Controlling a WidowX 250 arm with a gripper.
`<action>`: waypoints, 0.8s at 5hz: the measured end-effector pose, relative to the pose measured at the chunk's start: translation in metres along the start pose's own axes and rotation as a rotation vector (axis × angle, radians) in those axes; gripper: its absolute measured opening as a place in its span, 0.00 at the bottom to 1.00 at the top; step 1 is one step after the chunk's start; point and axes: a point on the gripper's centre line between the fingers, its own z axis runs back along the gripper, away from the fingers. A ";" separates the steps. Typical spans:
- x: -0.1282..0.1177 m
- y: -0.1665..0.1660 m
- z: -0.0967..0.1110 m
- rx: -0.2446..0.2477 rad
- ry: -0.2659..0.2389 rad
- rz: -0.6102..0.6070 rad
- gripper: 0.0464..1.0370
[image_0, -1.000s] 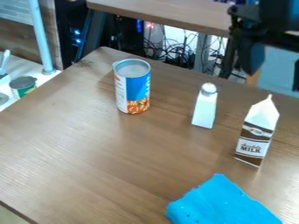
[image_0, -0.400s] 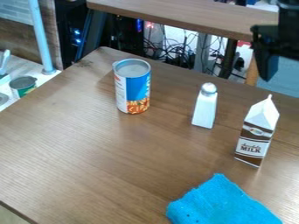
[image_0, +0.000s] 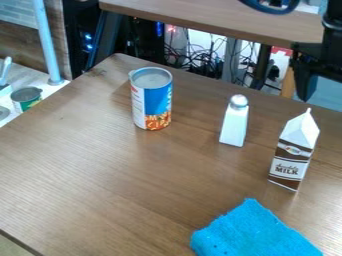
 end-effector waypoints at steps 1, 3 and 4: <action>0.007 0.001 -0.012 0.019 0.016 0.015 0.96; 0.001 0.021 -0.023 0.070 0.052 0.043 0.96; -0.008 0.024 -0.032 0.078 0.083 0.046 0.96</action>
